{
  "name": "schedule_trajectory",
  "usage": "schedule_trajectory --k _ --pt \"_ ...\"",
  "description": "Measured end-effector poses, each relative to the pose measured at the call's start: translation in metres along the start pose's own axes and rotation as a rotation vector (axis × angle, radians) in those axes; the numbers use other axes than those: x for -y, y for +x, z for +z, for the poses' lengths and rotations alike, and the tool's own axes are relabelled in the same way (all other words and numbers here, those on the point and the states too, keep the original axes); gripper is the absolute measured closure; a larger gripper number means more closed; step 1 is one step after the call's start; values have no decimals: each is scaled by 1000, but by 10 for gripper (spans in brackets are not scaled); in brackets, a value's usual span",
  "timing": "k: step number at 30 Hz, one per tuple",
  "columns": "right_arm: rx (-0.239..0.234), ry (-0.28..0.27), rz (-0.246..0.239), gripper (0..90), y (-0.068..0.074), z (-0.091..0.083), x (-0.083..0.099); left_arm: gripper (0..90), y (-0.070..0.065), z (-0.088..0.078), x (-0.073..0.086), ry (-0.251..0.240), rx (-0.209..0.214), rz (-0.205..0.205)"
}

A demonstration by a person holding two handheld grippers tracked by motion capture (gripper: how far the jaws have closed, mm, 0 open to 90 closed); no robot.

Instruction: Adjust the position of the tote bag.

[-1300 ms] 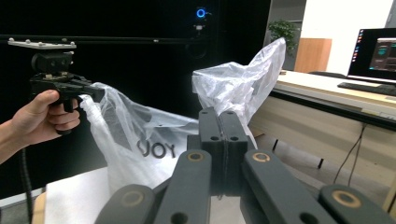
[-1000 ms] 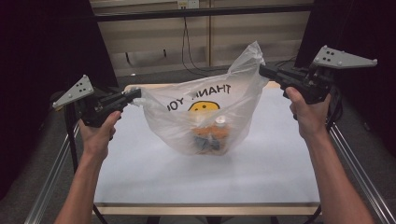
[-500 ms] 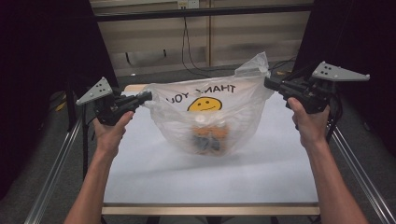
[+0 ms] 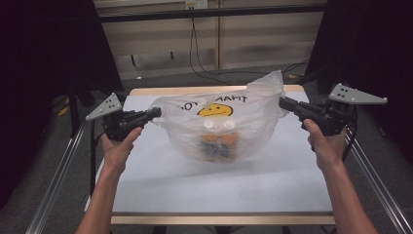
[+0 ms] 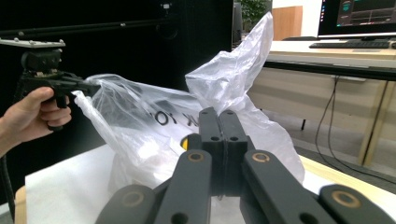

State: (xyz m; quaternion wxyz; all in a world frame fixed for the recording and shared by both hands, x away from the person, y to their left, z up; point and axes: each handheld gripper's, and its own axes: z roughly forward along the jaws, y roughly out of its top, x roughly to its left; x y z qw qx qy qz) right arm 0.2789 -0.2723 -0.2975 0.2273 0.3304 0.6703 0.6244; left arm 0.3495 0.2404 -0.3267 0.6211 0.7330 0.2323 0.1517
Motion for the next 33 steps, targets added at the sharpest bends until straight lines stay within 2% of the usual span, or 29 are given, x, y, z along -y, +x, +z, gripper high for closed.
schedule_trajectory --k 7,8,9,10,11,12,14,15,16,18,19,22,25,26,29,30,31,33 --pt "31 -27 0 900 6 -23 5 899 -8 -23 -5 -31 -15 7" --pt "39 -39 7 900 7 -31 7 899 -7 -27 -6 -39 -13 6" --pt "46 -46 14 900 6 -34 8 899 -7 -33 -6 -59 -8 -11" --pt "49 -47 15 900 5 -36 10 899 -7 -33 -6 -59 -8 -11" --pt "49 -47 15 900 5 -36 10 899 -5 -35 -6 -31 -17 5" --pt "66 -42 20 900 4 -38 14 899 -3 -33 -3 -4 -9 9" --pt "90 4 46 900 -3 -34 23 899 0 -25 7 52 -13 2" --pt "90 4 46 900 -3 -34 23 899 0 -25 7 52 -13 2" --pt "89 13 50 900 -5 -32 26 899 3 -20 12 80 -7 -3" --pt "101 53 63 900 -10 -24 34 899 10 -13 21 106 -11 -36" --pt "101 53 63 900 -10 -24 34 899 10 -13 21 106 -11 -36" --pt "102 103 80 900 -16 -12 45 898 17 -1 31 135 5 -61" --pt "106 129 88 900 -20 -4 51 899 18 6 35 153 5 -66" --pt "108 149 96 900 -23 3 57 899 20 13 38 165 15 -71" --pt "113 168 96 900 -25 7 61 898 20 20 40 187 14 -71" --pt "123 186 97 900 -29 11 65 898 21 26 43 218 7 -64" --pt "123 186 97 900 -29 11 65 898 21 26 43 218 7 -64" --pt "140 209 111 900 -35 16 71 898 24 34 50 263 -2 -64"
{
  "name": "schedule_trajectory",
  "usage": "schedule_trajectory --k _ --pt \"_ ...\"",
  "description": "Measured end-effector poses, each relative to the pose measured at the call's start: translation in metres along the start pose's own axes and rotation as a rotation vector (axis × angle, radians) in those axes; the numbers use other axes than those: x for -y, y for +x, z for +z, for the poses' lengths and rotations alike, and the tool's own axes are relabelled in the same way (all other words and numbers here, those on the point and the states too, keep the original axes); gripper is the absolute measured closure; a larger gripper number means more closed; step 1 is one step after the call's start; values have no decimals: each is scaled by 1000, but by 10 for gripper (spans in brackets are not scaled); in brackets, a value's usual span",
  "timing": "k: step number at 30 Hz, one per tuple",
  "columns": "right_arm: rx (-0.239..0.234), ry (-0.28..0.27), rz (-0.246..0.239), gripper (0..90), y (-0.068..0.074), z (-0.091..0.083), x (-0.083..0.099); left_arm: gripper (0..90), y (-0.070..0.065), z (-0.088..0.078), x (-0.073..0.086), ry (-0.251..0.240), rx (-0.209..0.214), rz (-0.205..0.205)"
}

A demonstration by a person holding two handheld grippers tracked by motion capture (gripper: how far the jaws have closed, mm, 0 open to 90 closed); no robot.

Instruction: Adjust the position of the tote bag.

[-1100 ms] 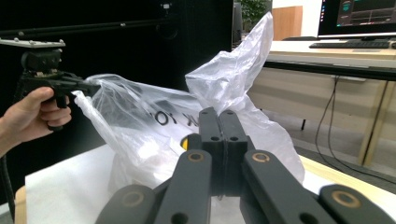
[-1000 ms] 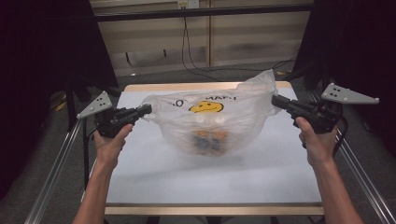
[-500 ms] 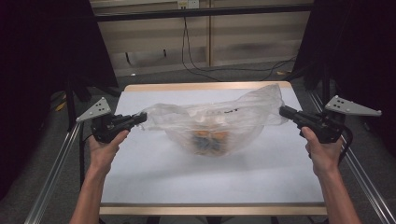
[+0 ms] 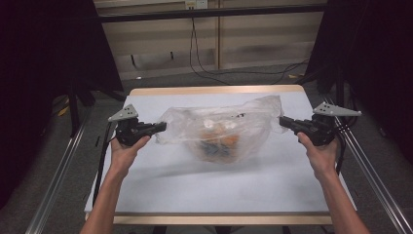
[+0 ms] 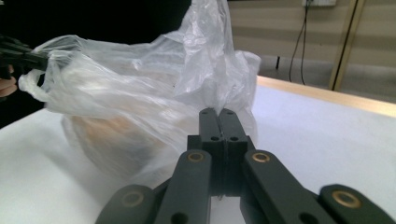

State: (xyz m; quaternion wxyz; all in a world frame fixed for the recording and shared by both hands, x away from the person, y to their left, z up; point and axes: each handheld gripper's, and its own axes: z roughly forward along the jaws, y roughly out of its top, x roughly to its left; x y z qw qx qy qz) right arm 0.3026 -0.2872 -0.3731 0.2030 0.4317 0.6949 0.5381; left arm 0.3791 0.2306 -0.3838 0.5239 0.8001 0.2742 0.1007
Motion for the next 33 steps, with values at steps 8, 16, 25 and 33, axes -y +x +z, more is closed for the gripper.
schedule_trajectory --k 8,16,25,33 --pt "42 77 35 900 -13 9 15 898 6 12 12 84 -2 -15" --pt "63 149 43 900 -24 16 33 899 9 26 28 188 -23 2" --pt "77 217 41 900 -31 24 45 900 11 34 40 292 -26 8" --pt "79 297 30 900 -29 31 58 900 13 40 53 396 -33 11"
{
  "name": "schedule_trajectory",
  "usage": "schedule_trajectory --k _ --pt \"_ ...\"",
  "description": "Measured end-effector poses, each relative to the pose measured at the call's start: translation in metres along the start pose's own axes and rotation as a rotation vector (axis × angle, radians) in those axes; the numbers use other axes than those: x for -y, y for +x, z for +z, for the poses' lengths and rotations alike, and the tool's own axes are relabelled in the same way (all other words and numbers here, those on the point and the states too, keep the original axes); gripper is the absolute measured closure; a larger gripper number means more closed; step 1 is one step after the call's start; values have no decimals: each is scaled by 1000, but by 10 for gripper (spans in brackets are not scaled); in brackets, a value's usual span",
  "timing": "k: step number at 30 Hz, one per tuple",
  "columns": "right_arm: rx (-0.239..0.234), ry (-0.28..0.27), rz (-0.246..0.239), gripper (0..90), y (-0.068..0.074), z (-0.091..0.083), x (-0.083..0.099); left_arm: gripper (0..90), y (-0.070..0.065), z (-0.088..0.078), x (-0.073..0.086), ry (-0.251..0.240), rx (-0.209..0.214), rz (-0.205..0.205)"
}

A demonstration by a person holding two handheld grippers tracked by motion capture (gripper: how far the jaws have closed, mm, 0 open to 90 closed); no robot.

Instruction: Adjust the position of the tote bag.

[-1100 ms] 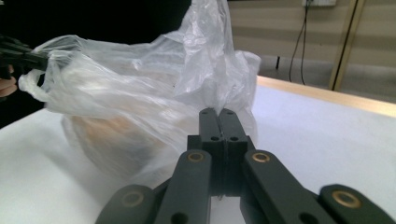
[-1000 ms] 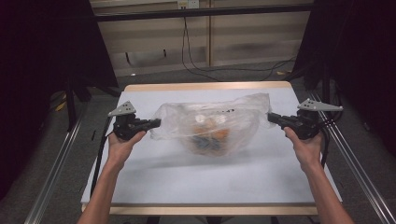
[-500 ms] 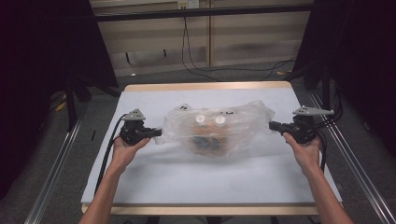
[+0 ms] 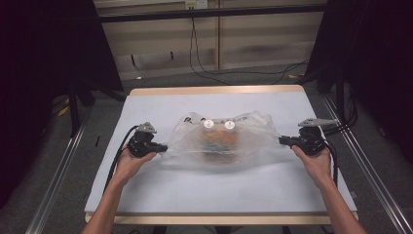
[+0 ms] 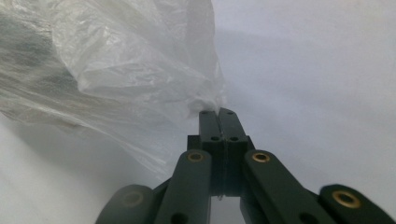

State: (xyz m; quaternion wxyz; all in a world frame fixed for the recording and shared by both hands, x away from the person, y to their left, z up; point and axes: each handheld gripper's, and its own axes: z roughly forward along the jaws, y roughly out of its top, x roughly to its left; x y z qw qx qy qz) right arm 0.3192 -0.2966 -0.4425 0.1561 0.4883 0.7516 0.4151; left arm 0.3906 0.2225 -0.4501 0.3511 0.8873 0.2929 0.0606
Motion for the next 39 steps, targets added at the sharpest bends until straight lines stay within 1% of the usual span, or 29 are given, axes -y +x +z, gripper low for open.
schedule_trajectory --k 1,2,4,7,8,9,11,12,13,15,16,17,19,20,24,25,26,27,28,30,31,32,33,34,35,36,37,38,39 --pt "0 0 0 900 0 0 0 900 0 0 0 0 0 0" --pt "-3 6 -9 900 0 2 0 900 1 2 0 32 -16 17" --pt "6 21 -18 900 0 4 1 900 1 4 2 56 -23 12" --pt "4 41 -14 900 -5 9 6 900 3 5 4 54 -28 12" --pt "4 41 -14 900 -5 9 6 900 4 6 5 63 -27 7" --pt "11 58 -12 900 -7 10 7 900 4 7 6 61 -31 9" --pt "17 71 -13 900 -9 11 9 900 5 8 6 71 -39 4" --pt "17 73 -19 900 -10 12 9 900 6 8 7 87 -39 8" --pt "17 81 -7 900 -14 12 11 900 8 10 9 99 -40 17" --pt "14 91 -4 900 -15 13 13 900 8 11 10 99 -33 13" --pt "20 117 -15 900 -15 17 16 900 8 12 11 106 -31 18" --pt "20 117 -15 900 -15 17 16 900 7 12 11 95 -42 13" --pt "24 134 -33 900 -15 20 17 900 6 11 11 107 -39 20" --pt "24 144 -32 900 -15 21 18 900 6 10 13 112 -43 21" --pt "14 162 -31 900 -15 23 21 900 5 7 17 98 -46 21" --pt "19 177 -45 900 -13 25 23 900 5 6 18 101 -45 27" --pt "15 185 -54 900 -13 25 24 900 4 6 20 96 -47 22" --pt "7 177 -50 900 -12 25 25 900 3 4 21 103 -50 23" --pt "4 180 -40 900 -11 23 26 900 1 2 22 112 -56 41" --pt "9 177 -63 900 -8 23 27 900 -1 2 23 108 -61 32" --pt "9 177 -63 900 -8 23 27 900 -1 2 23 108 -61 32" --pt "13 180 -58 900 -8 22 28 899 0 2 23 97 -48 36" --pt "4 168 -59 899 -8 23 29 897 1 2 24 90 -41 32" --pt "-1 167 -60 895 -8 22 29 887 2 2 25 81 -30 24" --pt "-1 167 -60 895 -8 22 29 838 2 2 25 81 -30 24" --pt "-9 158 -72 844 -9 22 30 769 2 1 25 52 -32 16" --pt "-9 158 -72 844 -9 22 30 748 2 1 25 52 -32 16" --pt "-11 152 -75 804 -9 22 30 748 2 -2 25 36 -26 27" --pt "-23 145 -67 768 -9 21 30 738 1 -2 25 7 -26 26"
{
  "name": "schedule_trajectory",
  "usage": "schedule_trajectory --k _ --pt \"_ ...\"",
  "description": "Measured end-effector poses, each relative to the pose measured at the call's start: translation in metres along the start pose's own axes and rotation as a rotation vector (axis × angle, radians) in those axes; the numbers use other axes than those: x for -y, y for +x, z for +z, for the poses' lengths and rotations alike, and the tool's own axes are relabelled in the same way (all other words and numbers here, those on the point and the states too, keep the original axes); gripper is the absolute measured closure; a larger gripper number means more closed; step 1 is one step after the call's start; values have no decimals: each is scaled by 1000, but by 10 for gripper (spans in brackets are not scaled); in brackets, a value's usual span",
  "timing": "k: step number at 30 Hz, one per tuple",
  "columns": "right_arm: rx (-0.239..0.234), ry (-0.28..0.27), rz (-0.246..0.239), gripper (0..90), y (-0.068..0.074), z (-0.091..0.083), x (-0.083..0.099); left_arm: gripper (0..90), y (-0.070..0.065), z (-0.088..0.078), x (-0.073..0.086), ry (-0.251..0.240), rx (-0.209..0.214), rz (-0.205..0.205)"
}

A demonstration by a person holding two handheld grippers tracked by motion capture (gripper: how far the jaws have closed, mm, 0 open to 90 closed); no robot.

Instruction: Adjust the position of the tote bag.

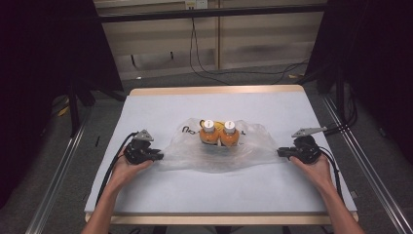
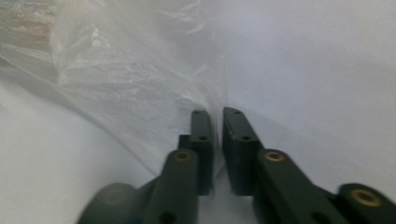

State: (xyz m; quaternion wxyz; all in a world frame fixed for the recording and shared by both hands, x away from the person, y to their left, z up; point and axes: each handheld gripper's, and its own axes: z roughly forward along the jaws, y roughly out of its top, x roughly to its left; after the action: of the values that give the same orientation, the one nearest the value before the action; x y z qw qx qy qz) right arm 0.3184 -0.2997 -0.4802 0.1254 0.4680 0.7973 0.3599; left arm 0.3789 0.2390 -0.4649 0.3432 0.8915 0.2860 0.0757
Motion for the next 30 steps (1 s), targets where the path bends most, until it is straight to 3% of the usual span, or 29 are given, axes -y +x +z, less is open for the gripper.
schedule_trajectory --k 1,2,3,4,7,12,15,19,25,30 --pt "-10 -21 -2 709 1 -2 -1 674 0 -3 -1 -29 -8 1" --pt "-10 -21 -2 709 1 -2 -1 653 0 -3 -1 -29 -8 1" --pt "-35 -63 4 615 3 -6 -2 626 0 -9 -2 -68 -5 -6" --pt "-27 -84 3 577 3 -9 -3 602 1 -12 -2 -91 -5 -10" --pt "-41 -112 4 518 4 -14 -4 545 2 -19 -2 -128 0 -14" --pt "-62 -156 18 398 5 -25 -6 365 6 -32 0 -199 14 -41" --pt "-74 -189 14 342 8 -34 -9 311 8 -44 -1 -272 14 -56" --pt "-78 -220 3 309 10 -41 -12 301 6 -54 -4 -326 5 -62" --pt "-85 -292 11 253 11 -60 -17 405 0 -49 -7 -311 9 -28" --pt "-106 -345 7 278 16 -70 -22 446 -8 -44 -13 -305 21 -11"
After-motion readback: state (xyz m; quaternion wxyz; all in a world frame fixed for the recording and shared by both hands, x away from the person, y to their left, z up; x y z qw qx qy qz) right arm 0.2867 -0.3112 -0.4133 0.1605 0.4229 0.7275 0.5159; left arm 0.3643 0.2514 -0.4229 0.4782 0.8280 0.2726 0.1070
